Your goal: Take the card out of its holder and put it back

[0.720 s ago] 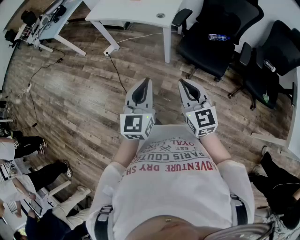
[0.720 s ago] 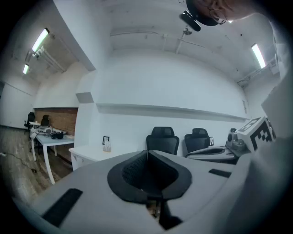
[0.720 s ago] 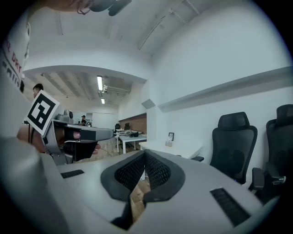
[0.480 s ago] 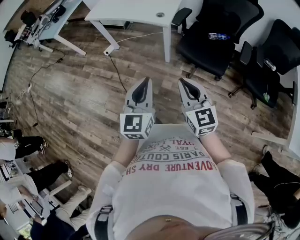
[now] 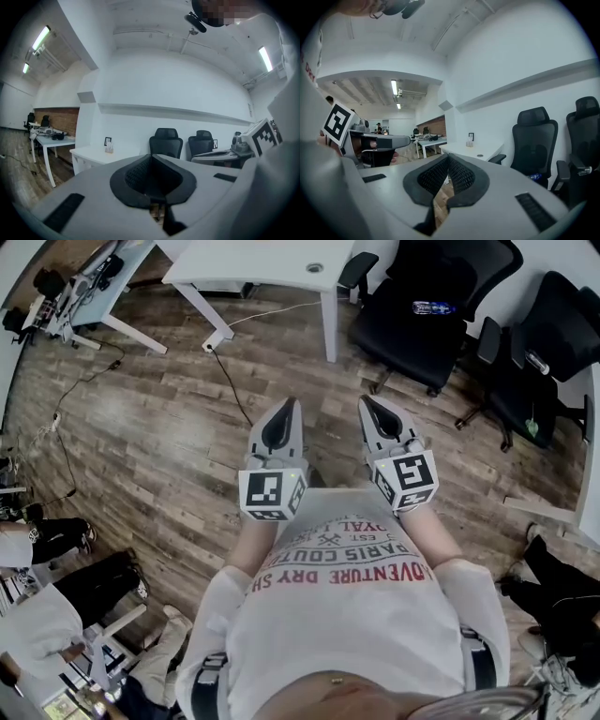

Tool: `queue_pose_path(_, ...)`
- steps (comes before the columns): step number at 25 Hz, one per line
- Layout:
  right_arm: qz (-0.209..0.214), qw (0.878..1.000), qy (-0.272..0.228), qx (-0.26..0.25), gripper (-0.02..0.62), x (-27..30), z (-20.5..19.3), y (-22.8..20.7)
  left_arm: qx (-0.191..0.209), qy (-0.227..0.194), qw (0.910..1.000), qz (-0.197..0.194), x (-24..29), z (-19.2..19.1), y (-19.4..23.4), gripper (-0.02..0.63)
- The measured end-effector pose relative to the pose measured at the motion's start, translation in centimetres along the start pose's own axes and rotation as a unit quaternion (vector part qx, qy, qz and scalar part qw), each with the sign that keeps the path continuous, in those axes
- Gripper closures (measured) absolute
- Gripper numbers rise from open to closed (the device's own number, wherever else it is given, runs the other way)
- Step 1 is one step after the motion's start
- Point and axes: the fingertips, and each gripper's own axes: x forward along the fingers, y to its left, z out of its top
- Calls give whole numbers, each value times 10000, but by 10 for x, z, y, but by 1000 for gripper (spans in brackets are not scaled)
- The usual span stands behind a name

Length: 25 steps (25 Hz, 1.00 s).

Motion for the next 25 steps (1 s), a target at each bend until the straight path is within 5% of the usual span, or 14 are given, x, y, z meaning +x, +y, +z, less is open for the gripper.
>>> queue_pose_path(9,-121,9992,338,170,571,64,-8,6,-296,182,9993,99,22,-11,71,581)
queue_pose_path(25,-343,9983,443,167,571,274,21,61,-330,112,9994,34,90,23,290,581)
